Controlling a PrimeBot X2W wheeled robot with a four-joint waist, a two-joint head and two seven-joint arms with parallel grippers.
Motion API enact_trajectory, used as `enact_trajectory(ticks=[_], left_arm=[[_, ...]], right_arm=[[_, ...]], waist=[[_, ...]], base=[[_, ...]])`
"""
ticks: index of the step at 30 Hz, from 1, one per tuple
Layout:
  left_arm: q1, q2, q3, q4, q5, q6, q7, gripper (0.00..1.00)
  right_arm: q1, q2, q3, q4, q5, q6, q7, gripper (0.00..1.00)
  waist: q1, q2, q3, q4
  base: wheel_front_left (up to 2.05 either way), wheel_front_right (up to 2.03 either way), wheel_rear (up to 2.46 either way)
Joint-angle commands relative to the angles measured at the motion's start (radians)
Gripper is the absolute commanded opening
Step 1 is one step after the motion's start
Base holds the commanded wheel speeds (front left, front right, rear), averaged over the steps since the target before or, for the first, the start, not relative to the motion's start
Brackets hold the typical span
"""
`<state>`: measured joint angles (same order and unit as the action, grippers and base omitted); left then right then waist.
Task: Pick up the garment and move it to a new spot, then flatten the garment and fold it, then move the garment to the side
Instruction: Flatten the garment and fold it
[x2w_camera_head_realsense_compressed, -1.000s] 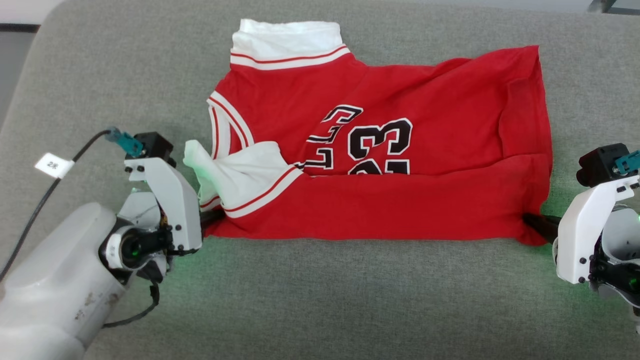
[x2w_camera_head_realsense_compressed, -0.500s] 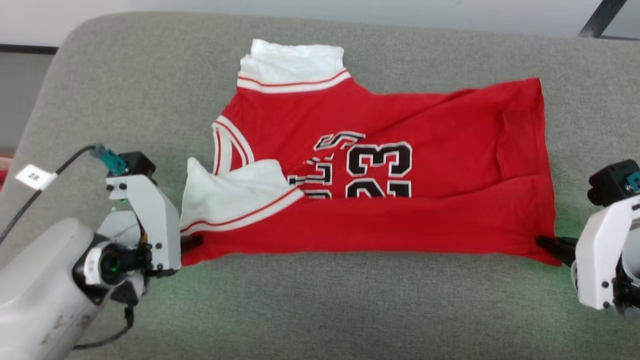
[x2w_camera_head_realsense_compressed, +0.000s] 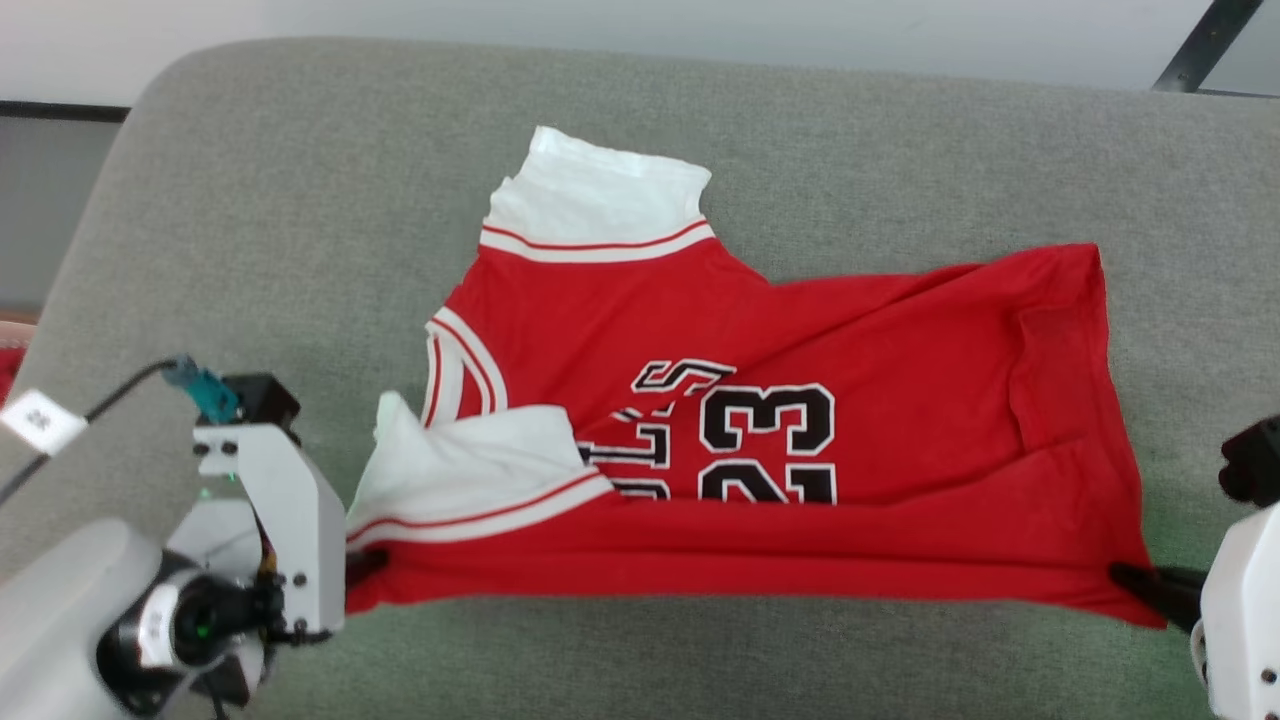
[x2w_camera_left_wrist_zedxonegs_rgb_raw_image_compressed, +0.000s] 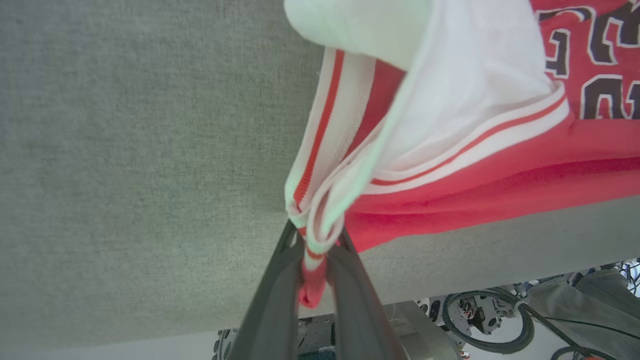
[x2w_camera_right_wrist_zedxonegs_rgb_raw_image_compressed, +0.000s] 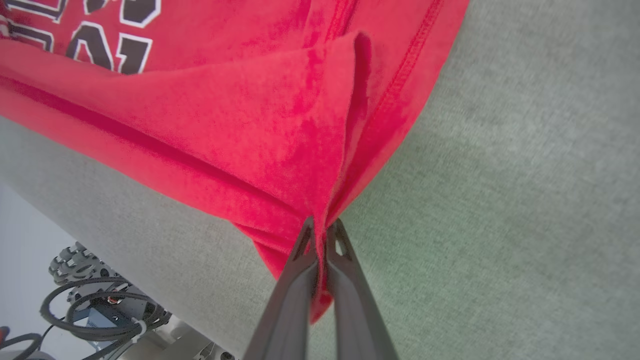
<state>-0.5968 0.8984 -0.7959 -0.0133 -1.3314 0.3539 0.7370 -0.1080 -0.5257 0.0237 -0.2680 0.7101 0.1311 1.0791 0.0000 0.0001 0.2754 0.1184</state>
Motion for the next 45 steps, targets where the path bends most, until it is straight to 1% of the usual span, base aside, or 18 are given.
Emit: enact_trajectory(ticks=[1,5,7,9,10,11,13,14,15,16,17,18,26,30,33,37,40,45], left_arm=[[0.034,0.015,-0.002,-0.023,-0.007,0.019,-0.008,0.00],[0.077,0.001,-0.010,-0.028,-0.020,0.029,-0.025,0.05],[0.087,-0.017,-0.014,-0.010,-0.016,0.020,-0.040,0.16],[0.096,-0.041,-0.019,0.020,-0.021,0.010,-0.052,0.18],[0.096,-0.051,-0.024,0.036,-0.015,0.003,-0.057,0.27],[0.095,-0.061,-0.028,0.053,-0.011,-0.004,-0.060,0.31],[0.089,-0.081,-0.033,0.085,-0.011,-0.012,-0.067,0.40],[0.085,-0.087,-0.032,0.099,-0.011,-0.017,-0.069,0.47],[0.078,-0.089,-0.032,0.109,-0.008,-0.020,-0.069,0.57],[0.078,-0.089,-0.032,0.109,-0.008,-0.020,-0.069,0.57],[0.073,-0.089,-0.030,0.116,-0.005,-0.021,-0.071,0.87],[0.069,-0.086,-0.026,0.122,-0.002,-0.018,-0.073,1.00],[0.043,-0.015,-0.002,0.055,0.025,0.009,-0.077,1.00],[0.025,0.028,0.025,-0.008,0.048,0.019,-0.103,1.00],[0.000,0.045,0.043,-0.040,0.076,0.013,-0.133,1.00],[-0.057,0.049,0.061,-0.048,0.143,0.000,-0.192,1.00],[-0.109,0.024,0.070,-0.029,0.195,-0.027,-0.252,1.00],[-0.201,-0.012,0.070,0.051,0.264,-0.098,-0.318,1.00]], right_arm=[[0.034,0.018,-0.021,-0.018,-0.010,-0.001,0.011,0.00],[0.061,0.057,-0.022,-0.022,-0.026,-0.001,0.006,0.00],[0.060,0.077,-0.013,-0.008,-0.032,-0.001,0.001,0.00],[0.052,0.085,0.001,0.008,-0.040,-0.001,-0.004,0.00],[0.045,0.090,0.008,0.018,-0.045,-0.001,-0.007,0.00],[0.039,0.096,0.015,0.029,-0.049,-0.001,-0.011,0.11],[0.030,0.097,0.028,0.044,-0.062,-0.001,-0.017,0.41],[0.025,0.098,0.034,0.051,-0.065,-0.001,-0.023,0.99],[0.020,0.098,0.040,0.055,-0.067,-0.001,-0.023,1.00],[0.020,0.098,0.040,0.055,-0.067,-0.001,-0.023,1.00],[0.017,0.098,0.042,0.057,-0.068,-0.001,-0.024,1.00],[0.017,0.095,0.042,0.058,-0.068,-0.001,-0.025,1.00],[0.052,0.071,-0.001,0.001,-0.062,-0.001,-0.047,1.00],[0.058,0.067,-0.025,-0.053,-0.076,-0.001,-0.116,1.00],[0.040,0.073,-0.027,-0.091,-0.096,-0.001,-0.222,1.00],[0.011,0.079,0.000,-0.119,-0.145,-0.001,-0.416,1.00],[-0.017,0.086,0.025,-0.121,-0.185,-0.001,-0.564,1.00],[-0.057,0.099,0.067,-0.111,-0.257,-0.001,-0.768,1.00]], waist=[[0.0000,-0.0001,0.007,-0.007],[0.0000,-0.0001,0.018,-0.017],[0.0000,-0.0001,0.021,-0.021],[0.0000,-0.0001,0.024,-0.023],[0.0000,-0.0001,0.025,-0.025],[0.0000,-0.0001,0.026,-0.025],[0.0000,-0.0001,0.024,-0.026],[0.0000,-0.0001,0.023,-0.026],[0.0000,-0.0001,0.020,-0.026],[0.0000,-0.0001,0.020,-0.026],[0.0000,-0.0001,0.016,-0.027],[0.0000,-0.0001,0.012,-0.026],[0.0000,-0.0001,-0.038,-0.026],[0.0000,-0.0001,-0.056,-0.036],[0.0000,-0.0001,-0.063,-0.050],[0.0000,-0.0001,-0.058,-0.077],[0.0000,-0.0001,-0.044,-0.103],[0.0000,-0.0001,-0.004,-0.154]], base=[[0.00,0.00,0.00],[0.00,0.00,0.00],[0.00,0.00,0.00],[0.00,0.00,0.00],[0.00,0.00,0.00],[0.00,0.00,0.00],[0.00,0.00,0.00],[0.00,0.00,0.00],[0.00,0.00,0.00],[0.00,0.00,0.00],[0.00,0.00,0.00],[0.00,0.00,0.00],[0.00,0.00,0.00],[0.00,0.00,0.00],[0.00,0.00,0.00],[0.00,0.00,0.00],[0.00,0.00,0.00],[0.00,0.00,0.00]])
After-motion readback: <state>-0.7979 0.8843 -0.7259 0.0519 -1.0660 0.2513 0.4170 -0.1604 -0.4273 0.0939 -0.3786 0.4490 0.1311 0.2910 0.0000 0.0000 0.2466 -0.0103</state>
